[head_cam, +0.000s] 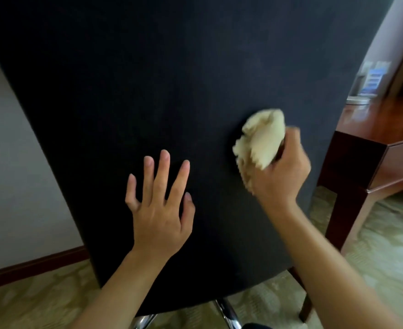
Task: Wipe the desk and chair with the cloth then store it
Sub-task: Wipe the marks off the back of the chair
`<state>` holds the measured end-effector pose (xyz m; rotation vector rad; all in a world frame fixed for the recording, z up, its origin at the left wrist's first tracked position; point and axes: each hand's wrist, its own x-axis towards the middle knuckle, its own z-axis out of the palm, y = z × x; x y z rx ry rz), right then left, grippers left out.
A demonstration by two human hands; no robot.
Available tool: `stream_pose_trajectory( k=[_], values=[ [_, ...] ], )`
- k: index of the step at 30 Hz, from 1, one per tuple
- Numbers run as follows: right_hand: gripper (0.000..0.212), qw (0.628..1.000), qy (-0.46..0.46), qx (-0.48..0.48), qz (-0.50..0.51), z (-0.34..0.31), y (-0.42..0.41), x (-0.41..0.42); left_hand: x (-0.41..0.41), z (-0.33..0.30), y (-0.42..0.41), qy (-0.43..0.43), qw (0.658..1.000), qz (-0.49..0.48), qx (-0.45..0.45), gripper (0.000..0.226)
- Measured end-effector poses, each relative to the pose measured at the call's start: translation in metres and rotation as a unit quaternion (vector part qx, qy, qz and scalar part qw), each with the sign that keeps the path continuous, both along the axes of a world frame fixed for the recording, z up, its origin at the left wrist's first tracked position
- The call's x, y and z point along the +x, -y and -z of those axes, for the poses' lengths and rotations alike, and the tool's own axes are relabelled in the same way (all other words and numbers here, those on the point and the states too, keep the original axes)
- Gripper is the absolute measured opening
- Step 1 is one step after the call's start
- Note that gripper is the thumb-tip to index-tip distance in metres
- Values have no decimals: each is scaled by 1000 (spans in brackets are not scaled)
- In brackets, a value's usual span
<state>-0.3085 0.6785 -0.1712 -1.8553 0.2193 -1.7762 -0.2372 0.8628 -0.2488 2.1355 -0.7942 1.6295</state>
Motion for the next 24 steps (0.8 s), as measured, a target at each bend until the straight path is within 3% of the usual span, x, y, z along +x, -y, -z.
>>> stream_pose_trajectory(
  k=[3, 7, 10, 15, 17, 21, 24],
  values=[
    [19, 998, 15, 48, -33, 2, -19, 13, 1, -1, -2, 1, 1000, 5, 5, 57],
    [55, 990, -142, -16, -9, 121, -36, 3, 6, 2, -5, 9, 1000, 1, 10, 58],
    [46, 991, -133, -1, -13, 114, -27, -4, 11, 2, -5, 27, 999, -4, 21, 58],
    [9, 997, 19, 66, 18, 11, -12, 4, 11, 6, -7, 24, 999, -8, 24, 57],
    [13, 995, 1, 99, -2, 29, -22, 5, 12, 5, -7, 21, 1000, -3, 21, 57],
    [39, 970, -134, 197, -45, 130, -46, -14, 9, 1, -7, 13, 1000, 0, 15, 57],
    [26, 976, -107, 184, -42, 108, -51, -16, 2, -4, -13, 3, 1000, 8, 25, 57]
  ],
)
